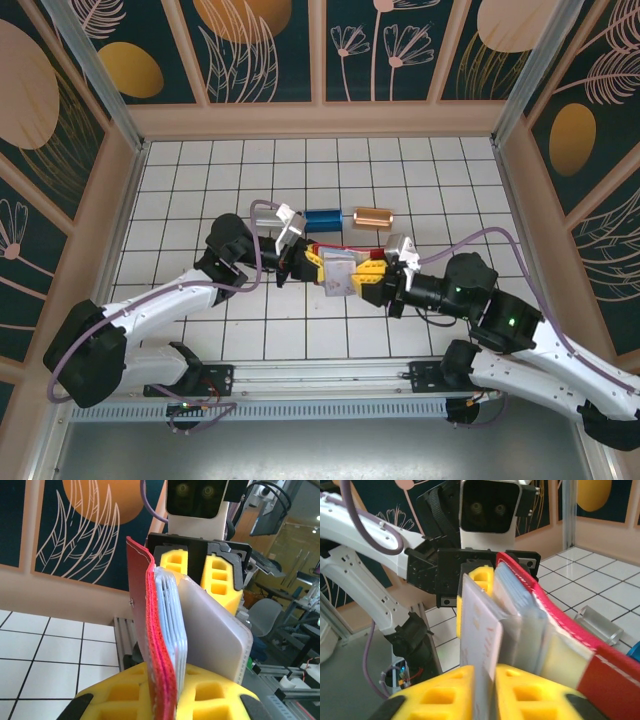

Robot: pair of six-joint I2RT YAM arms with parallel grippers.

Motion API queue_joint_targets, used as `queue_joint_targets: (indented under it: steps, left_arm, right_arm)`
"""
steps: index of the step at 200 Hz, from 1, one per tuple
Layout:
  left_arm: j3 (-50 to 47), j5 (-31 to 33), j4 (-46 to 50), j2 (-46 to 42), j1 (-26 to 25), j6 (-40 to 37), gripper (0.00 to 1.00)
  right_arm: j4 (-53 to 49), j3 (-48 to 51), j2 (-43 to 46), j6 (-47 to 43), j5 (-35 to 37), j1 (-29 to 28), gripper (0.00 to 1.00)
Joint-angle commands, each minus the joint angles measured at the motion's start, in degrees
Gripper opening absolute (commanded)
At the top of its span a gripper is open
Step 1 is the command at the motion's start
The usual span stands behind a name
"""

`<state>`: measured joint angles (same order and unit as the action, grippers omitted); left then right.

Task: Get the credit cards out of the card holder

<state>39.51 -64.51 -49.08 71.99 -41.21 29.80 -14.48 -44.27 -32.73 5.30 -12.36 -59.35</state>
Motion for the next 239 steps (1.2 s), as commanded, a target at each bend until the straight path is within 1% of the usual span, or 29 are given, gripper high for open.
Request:
queue_joint_targets:
  steps: [1,24,36,46,80,108,129,134,142,188,239]
  left_arm:
    - [2.3,-1.2,2.6,-1.4,-0.1,-3.4,0.0]
    - [2.7,-0.8,3.2,-1.3,-0.1,-3.4,0.0]
    - [2.9,-0.6,3.4,-1.3,-0.2,-3.4,0.0]
    - [3.0,-0.5,3.5,-1.3,-0.2,-3.4,0.0]
    - [3.6,-0.2,4.7,-1.4,-0.1,-3.8,0.0]
    - [4.4,0.3,7.6,-1.4,-0.1,-5.0,0.0]
    - [4.4,0.2,8.0,-1.6,-0.1,-5.3,0.0]
    - [4.4,0.3,8.1,-1.6,-0.2,-5.3,0.0]
    - [4.5,0.1,8.0,-1.6,-0.1,-5.2,0.0]
    - [4.7,-0.8,8.4,-2.0,-0.1,-5.7,0.0]
    - [5.3,-4.7,11.8,-3.8,-0.2,-8.3,0.0]
  right_arm:
    - [1.8,-1.6,1.5,2.5,0.6,-0.2,0.14]
    - [3.5,-0.5,1.8,4.6,-1.7,-0.2,0.13]
    - [3.7,0.0,1.4,5.3,-3.0,-0.1,0.16]
    - [4.0,0.5,1.1,5.7,-4.0,-0.1,0.16]
    - [6.2,2.0,0.6,7.0,-5.5,-0.1,0.16]
    - [6.0,2.3,-0.3,7.5,-6.4,-0.1,0.16]
    - [6.1,2.6,-0.7,7.9,-7.4,-0.1,0.16]
    - [6.1,2.6,-0.8,8.0,-7.8,-0.1,0.15]
    - [6.1,2.7,-0.8,8.0,-8.1,-0.1,0.11]
    - [4.6,2.1,0.2,7.4,-6.3,-0.1,0.0]
    - [0.9,0.3,2.3,6.3,-1.3,-0.2,0.0]
